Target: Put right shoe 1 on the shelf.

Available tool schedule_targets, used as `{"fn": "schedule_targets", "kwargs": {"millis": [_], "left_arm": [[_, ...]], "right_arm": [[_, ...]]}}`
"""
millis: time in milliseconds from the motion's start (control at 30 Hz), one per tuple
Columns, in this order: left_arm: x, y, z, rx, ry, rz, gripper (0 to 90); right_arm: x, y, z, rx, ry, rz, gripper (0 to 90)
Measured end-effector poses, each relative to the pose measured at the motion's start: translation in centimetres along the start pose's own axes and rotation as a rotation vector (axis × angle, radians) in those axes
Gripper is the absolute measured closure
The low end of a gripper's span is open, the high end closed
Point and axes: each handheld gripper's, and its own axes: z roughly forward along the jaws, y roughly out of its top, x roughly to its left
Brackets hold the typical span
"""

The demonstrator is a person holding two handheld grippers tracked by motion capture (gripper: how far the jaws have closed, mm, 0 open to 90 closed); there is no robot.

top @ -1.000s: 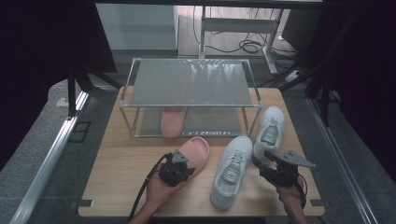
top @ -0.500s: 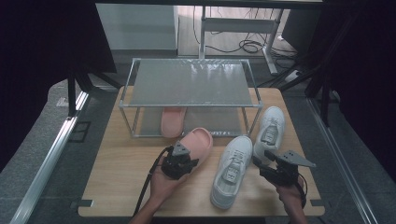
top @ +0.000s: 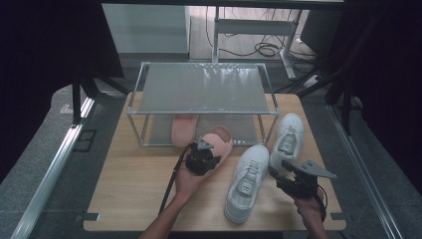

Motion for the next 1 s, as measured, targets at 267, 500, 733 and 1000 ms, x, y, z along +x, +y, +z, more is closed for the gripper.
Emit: {"fn": "schedule_targets", "kwargs": {"millis": [267,500,733,1000], "left_arm": [[0.5,1.5,1.7,0.004,0.012,-0.011,82.6],[0.9,2.7,3.4,-0.006,0.025,-0.037,82.4],[1.3,3.3,4.4,-0.016,0.054,-0.054,82.1],[2.5,3.2,5.5,-0.026,0.076,-0.098,81.6]], "right_arm": [[0.0,0.0,0.0,-0.001,0.001,0.001,42.5],[0.1,-0.1,0.2,0.005,0.004,-0.001,42.5],[0.1,-0.1,0.1,0.004,0.004,0.000,42.5],[0.0,-0.1,0.2,0.003,0.004,0.001,42.5]]}}
